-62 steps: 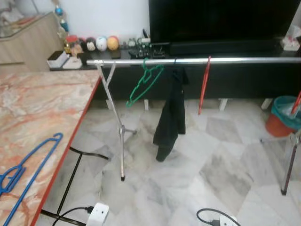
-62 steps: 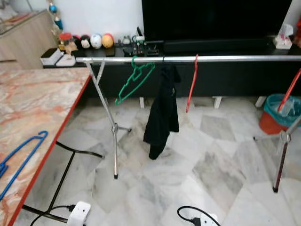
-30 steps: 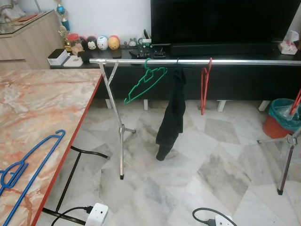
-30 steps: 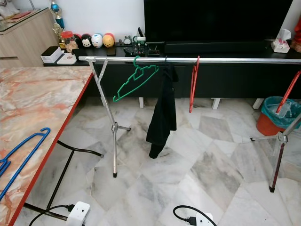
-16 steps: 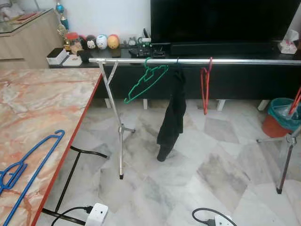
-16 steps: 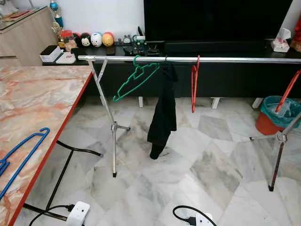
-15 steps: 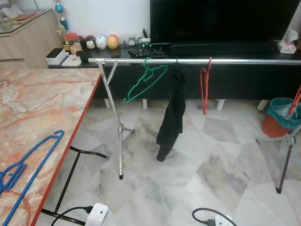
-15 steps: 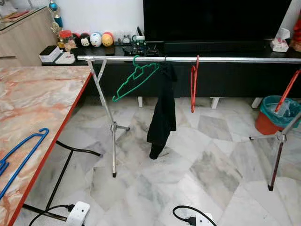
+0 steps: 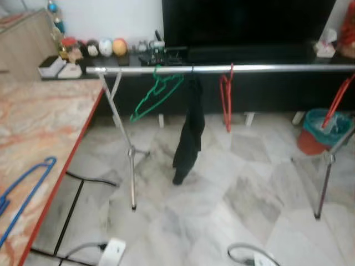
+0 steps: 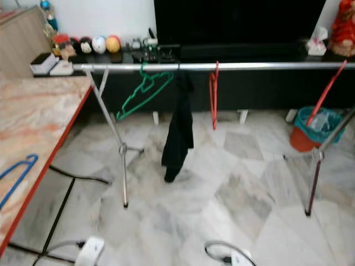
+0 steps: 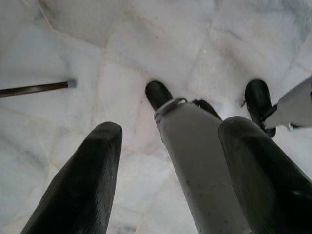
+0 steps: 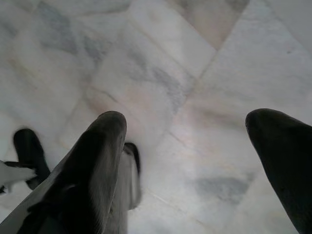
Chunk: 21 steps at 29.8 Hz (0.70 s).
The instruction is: Hang hanger
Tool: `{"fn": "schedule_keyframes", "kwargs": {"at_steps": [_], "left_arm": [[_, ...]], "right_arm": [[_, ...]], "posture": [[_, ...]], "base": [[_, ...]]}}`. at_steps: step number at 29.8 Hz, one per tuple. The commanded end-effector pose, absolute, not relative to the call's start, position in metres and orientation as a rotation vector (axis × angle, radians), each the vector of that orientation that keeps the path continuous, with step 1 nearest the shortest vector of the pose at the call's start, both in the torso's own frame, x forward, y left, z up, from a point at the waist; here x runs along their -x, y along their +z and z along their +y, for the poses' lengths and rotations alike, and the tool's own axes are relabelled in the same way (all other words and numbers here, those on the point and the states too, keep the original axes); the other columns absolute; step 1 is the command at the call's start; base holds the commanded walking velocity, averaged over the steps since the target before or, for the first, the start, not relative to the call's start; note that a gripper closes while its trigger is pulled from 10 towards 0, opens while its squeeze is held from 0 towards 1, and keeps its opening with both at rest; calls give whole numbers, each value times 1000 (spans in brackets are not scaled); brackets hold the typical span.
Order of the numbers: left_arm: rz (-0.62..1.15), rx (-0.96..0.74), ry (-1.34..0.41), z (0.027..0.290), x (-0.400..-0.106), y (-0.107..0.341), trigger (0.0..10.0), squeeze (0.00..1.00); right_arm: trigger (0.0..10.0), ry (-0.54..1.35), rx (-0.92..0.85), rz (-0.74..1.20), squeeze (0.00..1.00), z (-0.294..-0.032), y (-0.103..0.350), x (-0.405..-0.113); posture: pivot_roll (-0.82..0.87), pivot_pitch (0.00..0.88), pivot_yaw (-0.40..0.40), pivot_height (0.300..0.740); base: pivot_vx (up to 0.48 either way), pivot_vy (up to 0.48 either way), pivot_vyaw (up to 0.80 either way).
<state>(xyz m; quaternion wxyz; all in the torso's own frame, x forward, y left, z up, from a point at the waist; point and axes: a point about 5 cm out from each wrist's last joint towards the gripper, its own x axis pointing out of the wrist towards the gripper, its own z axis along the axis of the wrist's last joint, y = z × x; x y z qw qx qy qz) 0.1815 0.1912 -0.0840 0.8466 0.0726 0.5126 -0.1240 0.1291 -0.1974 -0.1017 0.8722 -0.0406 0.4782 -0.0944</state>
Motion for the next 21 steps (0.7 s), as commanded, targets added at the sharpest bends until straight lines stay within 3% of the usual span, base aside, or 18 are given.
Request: {"fn": "schedule_keyframes", "kwargs": {"at_steps": [1, 9, 17, 21], "left_arm": [[1095, -163, -263, 193, -179, -85, 10000, 0], [1094, -162, -262, 193, -179, -85, 10000, 0], [1095, -156, -258, 193, -179, -85, 10000, 0], [1096, -156, -258, 193, -179, -85, 10000, 0]], "right_arm": [[10000, -208, 82, 1012, 0, -200, -103, -126], [10000, -209, 80, 998, 0, -198, -102, -129], [10000, -211, 75, 1000, 0, -198, -102, -129], [10000, -208, 74, 1005, 0, -197, -102, -128]], "posture": [[-91, 0, 55, 740], [-90, 0, 55, 740], [-92, 0, 55, 740], [-94, 0, 58, 740]], "base": [[0, -281, 0], [0, -280, 0], [0, 0, 0], [0, 0, -725]]}}
